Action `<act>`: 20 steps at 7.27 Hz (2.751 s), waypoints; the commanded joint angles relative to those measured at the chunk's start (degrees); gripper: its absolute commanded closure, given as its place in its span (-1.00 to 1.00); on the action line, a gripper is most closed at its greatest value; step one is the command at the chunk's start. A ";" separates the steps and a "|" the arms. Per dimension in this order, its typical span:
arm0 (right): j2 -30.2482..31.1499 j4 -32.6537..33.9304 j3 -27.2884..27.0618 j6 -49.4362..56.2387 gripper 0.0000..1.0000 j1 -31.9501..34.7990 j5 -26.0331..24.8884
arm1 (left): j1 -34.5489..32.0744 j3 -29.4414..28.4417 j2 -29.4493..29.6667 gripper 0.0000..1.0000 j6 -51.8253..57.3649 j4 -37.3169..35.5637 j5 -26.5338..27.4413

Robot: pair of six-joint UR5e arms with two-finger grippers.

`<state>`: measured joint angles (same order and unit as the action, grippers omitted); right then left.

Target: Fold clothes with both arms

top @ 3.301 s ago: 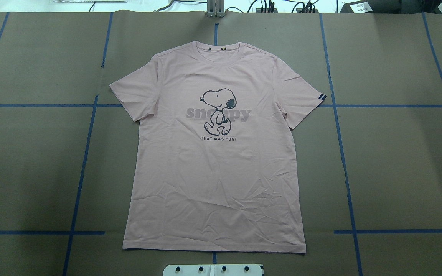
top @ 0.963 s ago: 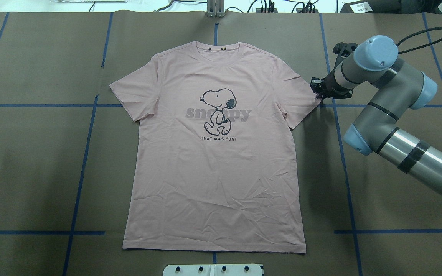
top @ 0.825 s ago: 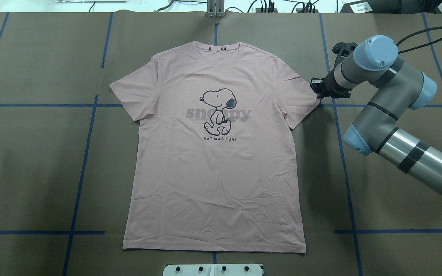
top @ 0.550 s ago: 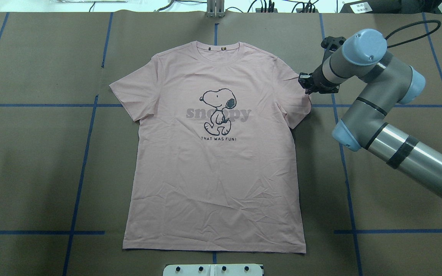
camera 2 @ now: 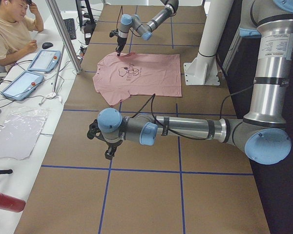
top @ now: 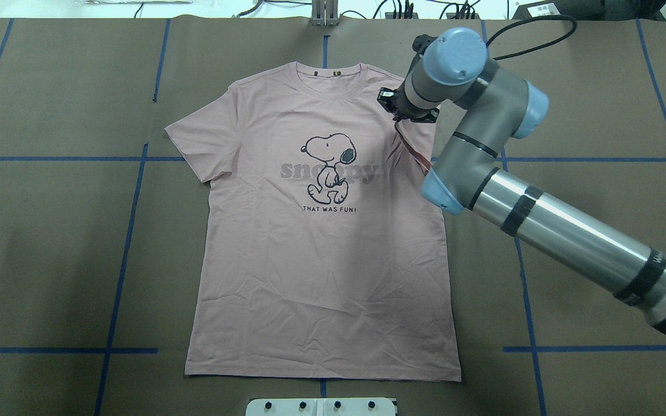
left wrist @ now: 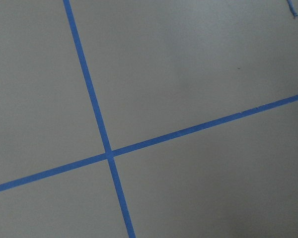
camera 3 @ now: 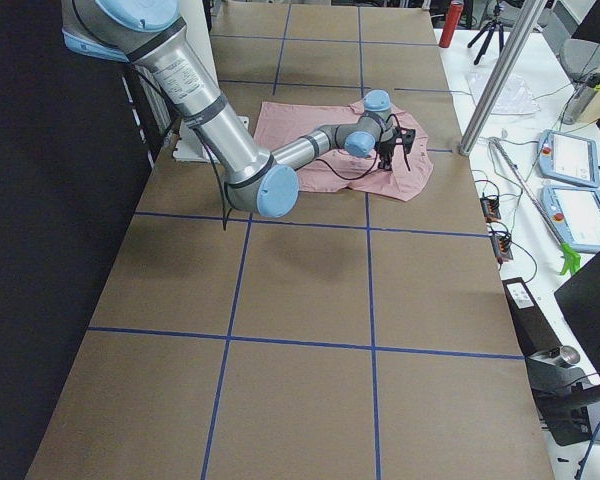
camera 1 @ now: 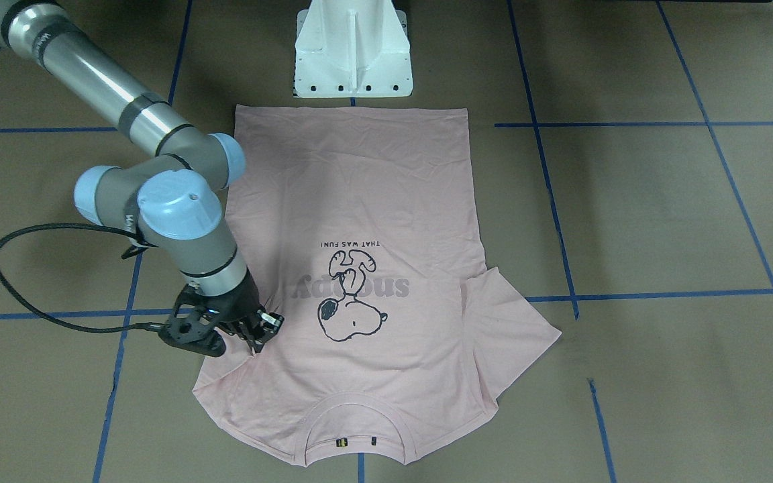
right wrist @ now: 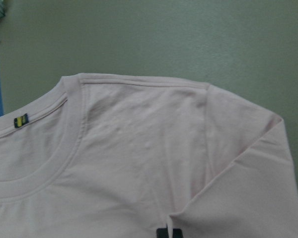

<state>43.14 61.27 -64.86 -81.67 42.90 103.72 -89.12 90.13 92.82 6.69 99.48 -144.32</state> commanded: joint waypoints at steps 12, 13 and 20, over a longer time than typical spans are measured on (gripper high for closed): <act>13.55 -1.86 -12.31 17.06 -1.00 11.06 9.22 | 37.96 -22.53 30.75 -0.73 -60.74 30.25 30.15; 13.55 -1.77 -11.87 17.15 -1.00 10.98 9.13 | 38.58 -22.71 30.75 -0.66 -60.74 30.25 30.67; 13.37 -1.77 -11.60 16.36 -1.00 9.84 8.96 | 39.21 -15.33 30.14 1.00 -63.53 30.08 32.79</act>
<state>56.56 59.50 -76.46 -65.20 52.96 112.68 -49.42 68.62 123.41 -54.93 130.27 -111.12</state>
